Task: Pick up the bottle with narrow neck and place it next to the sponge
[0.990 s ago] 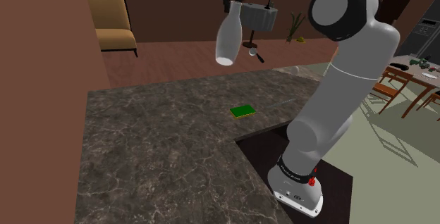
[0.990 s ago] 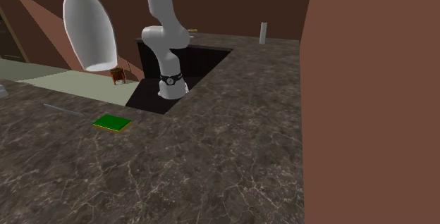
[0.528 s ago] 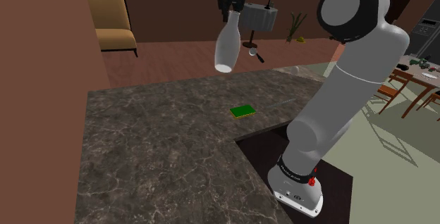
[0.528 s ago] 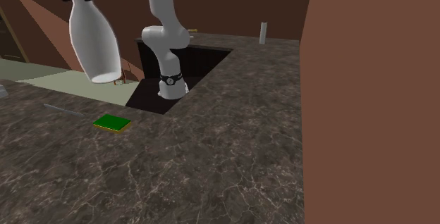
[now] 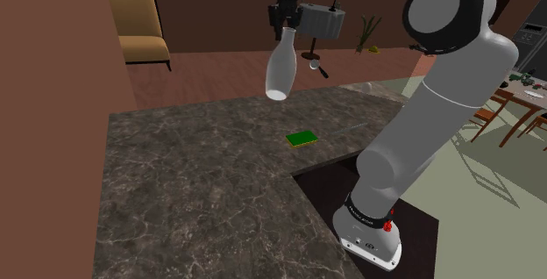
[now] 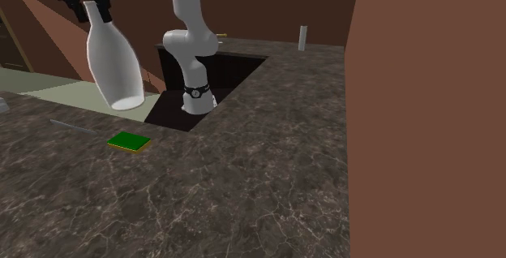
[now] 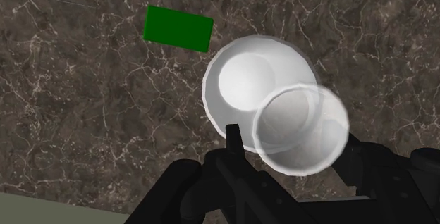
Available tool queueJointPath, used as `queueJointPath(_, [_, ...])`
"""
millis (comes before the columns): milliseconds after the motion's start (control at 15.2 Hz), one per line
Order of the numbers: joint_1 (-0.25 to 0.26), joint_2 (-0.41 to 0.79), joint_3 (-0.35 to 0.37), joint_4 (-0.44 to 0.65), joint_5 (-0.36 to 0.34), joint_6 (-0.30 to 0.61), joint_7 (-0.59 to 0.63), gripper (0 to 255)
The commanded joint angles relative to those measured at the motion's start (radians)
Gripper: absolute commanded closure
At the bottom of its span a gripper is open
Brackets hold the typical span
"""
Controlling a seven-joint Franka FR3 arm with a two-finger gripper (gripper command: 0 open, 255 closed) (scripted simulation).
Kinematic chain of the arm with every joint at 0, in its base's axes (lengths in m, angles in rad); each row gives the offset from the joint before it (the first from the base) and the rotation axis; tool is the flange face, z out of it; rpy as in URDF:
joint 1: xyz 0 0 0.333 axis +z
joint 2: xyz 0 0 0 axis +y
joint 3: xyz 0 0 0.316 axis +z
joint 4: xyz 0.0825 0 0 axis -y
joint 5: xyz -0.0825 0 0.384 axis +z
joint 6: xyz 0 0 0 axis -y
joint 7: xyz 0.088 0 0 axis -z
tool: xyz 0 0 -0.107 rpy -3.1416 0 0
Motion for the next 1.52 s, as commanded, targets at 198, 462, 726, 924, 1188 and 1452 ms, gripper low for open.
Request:
queueJointPath(198, [0.000, -0.026, 0.000, -0.101, 0.002, 0.076, -0.001, 255])
queueJointPath(462, [0.000, -0.039, -0.001, -0.170, 0.003, 0.132, -0.002, 255])
queueJointPath(726, [0.000, -0.048, -0.001, -0.234, 0.004, 0.188, -0.003, 255])
queueJointPath(924, [0.000, -0.052, 0.000, -0.279, 0.005, 0.228, -0.004, 255])
queueJointPath(1188, [0.001, -0.054, 0.000, -0.335, 0.005, 0.282, -0.004, 255])
queueJointPath(1452, [0.001, -0.053, 0.000, -0.388, 0.005, 0.336, -0.004, 255])
